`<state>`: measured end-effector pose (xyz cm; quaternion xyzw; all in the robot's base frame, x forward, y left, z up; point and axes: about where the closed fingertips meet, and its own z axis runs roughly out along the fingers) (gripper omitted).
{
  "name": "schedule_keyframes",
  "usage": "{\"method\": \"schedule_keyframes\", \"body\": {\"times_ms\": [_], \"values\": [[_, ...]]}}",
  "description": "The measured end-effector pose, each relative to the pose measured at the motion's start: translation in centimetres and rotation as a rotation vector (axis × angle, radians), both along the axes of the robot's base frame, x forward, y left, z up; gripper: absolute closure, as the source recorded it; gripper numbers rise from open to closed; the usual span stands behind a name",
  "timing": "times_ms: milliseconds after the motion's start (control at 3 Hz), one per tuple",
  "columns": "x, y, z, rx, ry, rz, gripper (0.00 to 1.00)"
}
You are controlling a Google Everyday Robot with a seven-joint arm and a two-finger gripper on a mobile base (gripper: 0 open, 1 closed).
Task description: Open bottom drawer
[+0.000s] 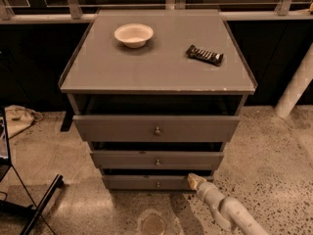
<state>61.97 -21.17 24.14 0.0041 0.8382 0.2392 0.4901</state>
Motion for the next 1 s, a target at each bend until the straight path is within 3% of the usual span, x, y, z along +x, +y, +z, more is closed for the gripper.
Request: {"method": "schedule_keyframes", "body": {"times_ms": [333,1000], "values": [[1.8,0.8,-1.9,-0.012,-0.003,0.023,1.0],[5.9,-0.6,-3.1,-0.056,-0.025,0.012,1.0]]}}
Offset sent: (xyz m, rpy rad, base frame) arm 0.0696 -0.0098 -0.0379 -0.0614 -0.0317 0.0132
